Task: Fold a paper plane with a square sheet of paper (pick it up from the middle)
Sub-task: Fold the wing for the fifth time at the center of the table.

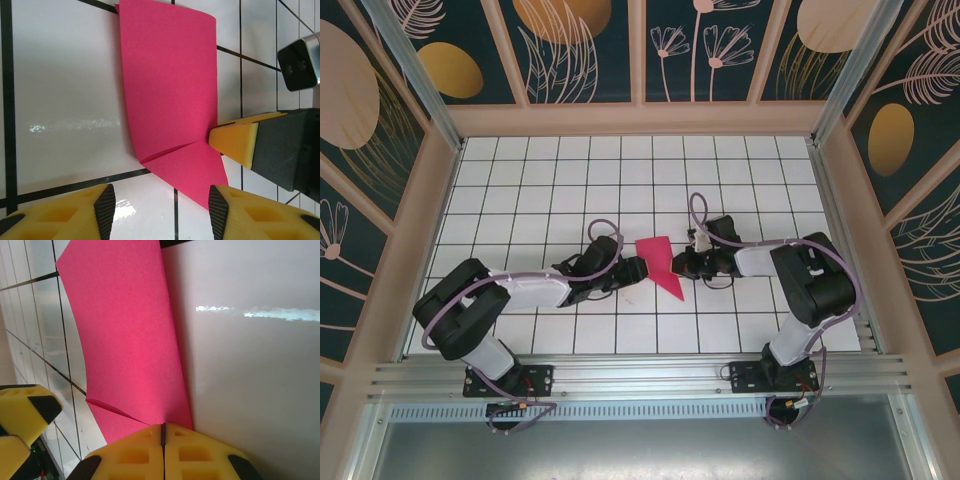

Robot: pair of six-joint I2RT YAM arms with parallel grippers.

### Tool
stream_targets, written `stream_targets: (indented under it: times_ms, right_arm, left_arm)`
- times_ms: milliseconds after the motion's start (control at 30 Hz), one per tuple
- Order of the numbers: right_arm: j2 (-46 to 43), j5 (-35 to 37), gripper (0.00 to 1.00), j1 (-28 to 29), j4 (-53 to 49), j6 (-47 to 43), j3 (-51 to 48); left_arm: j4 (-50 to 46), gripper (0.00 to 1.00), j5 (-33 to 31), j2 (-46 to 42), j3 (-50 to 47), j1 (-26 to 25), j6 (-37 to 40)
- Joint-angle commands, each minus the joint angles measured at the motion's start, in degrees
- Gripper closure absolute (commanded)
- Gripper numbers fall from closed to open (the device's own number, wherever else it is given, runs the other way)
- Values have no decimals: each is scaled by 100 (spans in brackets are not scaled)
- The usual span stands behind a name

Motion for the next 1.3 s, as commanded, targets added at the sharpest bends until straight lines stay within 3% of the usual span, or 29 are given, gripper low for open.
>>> stream_targets:
  times_ms: [0,633,800,1067,1267]
  right_arm:
    - [319,236,91,-68,-34,1,-234]
    - [421,150,90,-183,125,-9,-314]
    - [419,89,88,-186,159,-18,-294]
    - [-214,220,81,-146,-83,-186,-189]
    - [-1321,1389,65,234,-428,-502,-241]
  left_arm:
    - [133,46,-34,201,188,-37,-436]
    - [73,51,-38,1075,773,-70,-782]
    - [182,61,53,1239,935,-80,-727]
    - [-384,91,-256,1228,1189,-72,-400]
    - [-797,98,-398,1004,1249,9,-278]
